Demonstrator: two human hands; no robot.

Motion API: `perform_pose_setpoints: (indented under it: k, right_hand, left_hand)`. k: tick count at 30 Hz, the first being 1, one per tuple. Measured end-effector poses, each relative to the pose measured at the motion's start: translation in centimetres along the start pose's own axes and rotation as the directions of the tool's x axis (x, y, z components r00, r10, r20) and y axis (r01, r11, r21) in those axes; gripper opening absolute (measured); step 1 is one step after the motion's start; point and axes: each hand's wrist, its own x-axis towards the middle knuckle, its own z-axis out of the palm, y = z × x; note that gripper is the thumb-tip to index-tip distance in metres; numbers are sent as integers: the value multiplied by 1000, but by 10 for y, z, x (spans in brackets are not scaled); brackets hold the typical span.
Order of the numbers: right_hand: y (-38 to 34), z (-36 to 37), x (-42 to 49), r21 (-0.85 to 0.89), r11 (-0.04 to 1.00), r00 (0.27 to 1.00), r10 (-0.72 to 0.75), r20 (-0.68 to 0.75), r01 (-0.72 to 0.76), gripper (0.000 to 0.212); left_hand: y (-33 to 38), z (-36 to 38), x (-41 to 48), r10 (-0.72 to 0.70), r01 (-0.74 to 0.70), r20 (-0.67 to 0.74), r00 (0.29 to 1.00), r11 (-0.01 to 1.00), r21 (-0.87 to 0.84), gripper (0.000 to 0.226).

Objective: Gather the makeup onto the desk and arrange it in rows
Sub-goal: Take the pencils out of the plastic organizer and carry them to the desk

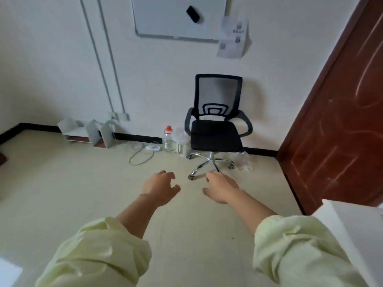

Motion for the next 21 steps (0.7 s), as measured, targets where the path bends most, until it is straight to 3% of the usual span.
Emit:
perform_pose_setpoints:
  k: [10,21]
  right_hand:
    - [-288,37,150,-50,947,947,-314,69,318,36]
    - [-565,53,301,-154,791,806,-579,124,592,36]
  left_hand:
    - [-275,-81,2,-304,300,-79,950,952,-54,44]
    - [-526,-168,47,-544,530,-209,813,839,-123,44]
